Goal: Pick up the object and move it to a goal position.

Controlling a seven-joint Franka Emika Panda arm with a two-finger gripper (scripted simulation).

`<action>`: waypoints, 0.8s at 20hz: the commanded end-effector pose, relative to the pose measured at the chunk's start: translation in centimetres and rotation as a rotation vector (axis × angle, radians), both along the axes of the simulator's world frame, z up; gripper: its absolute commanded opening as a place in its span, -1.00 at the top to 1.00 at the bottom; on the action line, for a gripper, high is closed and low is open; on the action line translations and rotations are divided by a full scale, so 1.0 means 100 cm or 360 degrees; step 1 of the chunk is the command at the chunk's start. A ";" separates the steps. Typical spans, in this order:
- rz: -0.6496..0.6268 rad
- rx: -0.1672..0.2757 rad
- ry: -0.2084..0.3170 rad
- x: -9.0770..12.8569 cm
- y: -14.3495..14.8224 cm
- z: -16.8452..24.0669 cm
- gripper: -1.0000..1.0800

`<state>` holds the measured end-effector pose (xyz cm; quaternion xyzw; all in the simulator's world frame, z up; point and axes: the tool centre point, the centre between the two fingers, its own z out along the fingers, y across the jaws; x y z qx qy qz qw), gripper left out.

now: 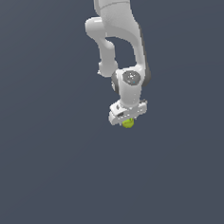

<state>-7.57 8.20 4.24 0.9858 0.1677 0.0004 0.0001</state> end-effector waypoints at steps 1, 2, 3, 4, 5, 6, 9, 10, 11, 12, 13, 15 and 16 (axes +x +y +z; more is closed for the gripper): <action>0.0001 0.0000 0.0001 0.000 0.000 -0.001 1.00; 0.0001 0.0000 0.0001 0.000 0.000 -0.001 1.00; 0.0001 0.0000 0.0001 0.000 0.000 -0.001 1.00; 0.0000 0.0000 0.0000 0.000 0.000 0.000 1.00; 0.0000 0.0000 0.0000 0.000 0.000 0.000 1.00; 0.0000 0.0000 0.0000 0.000 -0.001 0.001 1.00; 0.0000 0.0000 0.0000 0.000 -0.005 0.006 1.00; 0.0000 0.0000 0.0000 0.000 -0.007 0.009 1.00; 0.0000 0.0000 0.0000 0.000 -0.009 0.012 1.00; 0.0000 0.0000 0.0000 0.001 -0.012 0.016 1.00; 0.0000 0.0000 0.0000 0.001 -0.015 0.020 1.00; 0.0000 0.0000 0.0000 0.001 -0.023 0.031 1.00; 0.0000 0.0000 0.0000 0.001 -0.027 0.037 1.00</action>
